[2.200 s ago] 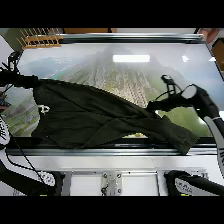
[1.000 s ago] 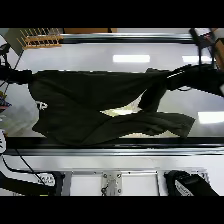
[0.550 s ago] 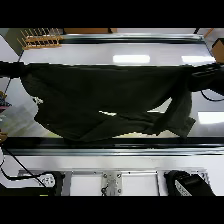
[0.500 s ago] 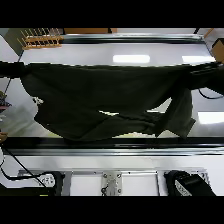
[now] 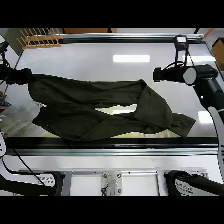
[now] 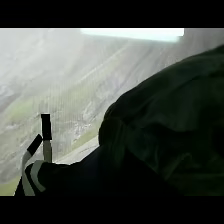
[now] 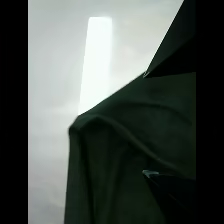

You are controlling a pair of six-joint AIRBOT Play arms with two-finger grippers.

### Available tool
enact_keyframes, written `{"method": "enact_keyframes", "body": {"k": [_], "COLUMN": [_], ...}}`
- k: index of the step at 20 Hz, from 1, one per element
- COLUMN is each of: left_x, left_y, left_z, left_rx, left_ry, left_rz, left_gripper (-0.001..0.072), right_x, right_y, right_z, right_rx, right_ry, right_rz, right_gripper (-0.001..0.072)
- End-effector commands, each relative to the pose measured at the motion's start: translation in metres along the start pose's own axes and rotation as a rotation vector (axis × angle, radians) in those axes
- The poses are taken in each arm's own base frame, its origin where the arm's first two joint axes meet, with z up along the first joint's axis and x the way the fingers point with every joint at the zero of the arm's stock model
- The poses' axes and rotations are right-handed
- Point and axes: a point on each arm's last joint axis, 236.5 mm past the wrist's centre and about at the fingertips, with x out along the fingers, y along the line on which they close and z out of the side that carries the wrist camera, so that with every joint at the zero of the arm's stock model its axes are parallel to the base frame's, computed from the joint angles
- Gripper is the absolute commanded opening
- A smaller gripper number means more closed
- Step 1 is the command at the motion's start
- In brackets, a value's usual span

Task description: Fold the clothes and pants, and hang the long-sleeved shirts on hangers.

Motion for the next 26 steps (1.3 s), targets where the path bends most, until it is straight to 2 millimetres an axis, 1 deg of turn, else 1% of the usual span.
{"method": "enact_keyframes", "body": {"k": [1,3,5,7,9,11,13,15,16,17,18,19,20,21,22,23,24,25,26], "left_x": [0.012,0.013,0.013,0.013,0.013,0.013,0.013,0.013,0.013,0.013,0.013,0.013,0.013,0.013,0.013,0.012,0.011,0.011,0.011], "left_y": [0.003,0.004,0.004,0.004,0.004,0.004,0.004,0.004,0.004,0.004,0.004,0.004,0.004,0.004,0.004,0.006,0.008,0.008,0.009], "left_z": [-0.009,-0.007,-0.007,-0.007,-0.007,-0.007,-0.007,-0.007,-0.007,-0.007,-0.007,-0.007,-0.007,-0.007,-0.007,-0.007,-0.007,-0.007,-0.007], "left_rx": [-0.014,-0.014,-0.014,-0.014,-0.014,-0.014,-0.014,-0.014,-0.014,-0.014,-0.014,-0.014,-0.014,-0.014,-0.014,-0.018,-0.022,-0.022,-0.023], "left_ry": [0.047,0.040,0.037,0.038,0.038,0.039,0.038,0.038,0.038,0.038,0.038,0.037,0.037,0.038,0.038,0.036,0.035,0.036,0.036], "left_rz": [-0.012,-0.010,-0.009,-0.009,-0.010,-0.010,-0.009,-0.009,-0.009,-0.010,-0.009,-0.009,-0.009,-0.009,-0.008,-0.006,-0.005,-0.005,-0.004], "left_gripper": [0.0020,0.0021,0.0020,0.0020,0.0020,0.0021,0.0021,0.0021,0.0021,0.0021,0.0021,0.0021,0.0020,0.0021,0.0021,0.0021,0.0021,0.0021,0.0020], "right_x": [0.020,0.018,0.025,0.036,0.051,0.065,0.076,0.084,0.087,0.089,0.089,0.089,0.088,0.083,0.075,0.063,0.048,0.031,0.010], "right_y": [0.023,0.039,0.048,0.067,0.088,0.101,0.098,0.092,0.089,0.087,0.086,0.082,0.076,0.067,0.053,0.040,0.027,0.016,0.001], "right_z": [-0.051,-0.088,-0.119,-0.146,-0.172,-0.195,-0.210,-0.219,-0.222,-0.224,-0.224,-0.222,-0.216,-0.207,-0.192,-0.176,-0.157,-0.140,-0.125], "right_rx": [0.045,0.099,0.151,0.215,0.228,0.235,0.248,0.236,0.228,0.221,0.215,0.201,0.177,0.131,0.070,0.001,-0.063,-0.123,-0.176], "right_ry": [0.203,0.328,0.390,0.448,0.508,0.552,0.570,0.587,0.591,0.595,0.594,0.584,0.564,0.541,0.509,0.479,0.450,0.433,0.418], "right_rz": [0.049,0.016,-0.065,-0.096,-0.111,-0.140,-0.197,-0.228,-0.240,-0.246,-0.251,-0.262,-0.278,-0.303,-0.335,-0.359,-0.364,-0.345,-0.335], "right_gripper": [0.0619,0.0619,0.0619,0.0619,0.0619,0.0619,0.0619,0.0618,0.0616,0.0526,0.0422,0.0344,0.0281,0.0170,0.0037,0.0016,0.0016,0.0016,0.0015]}}
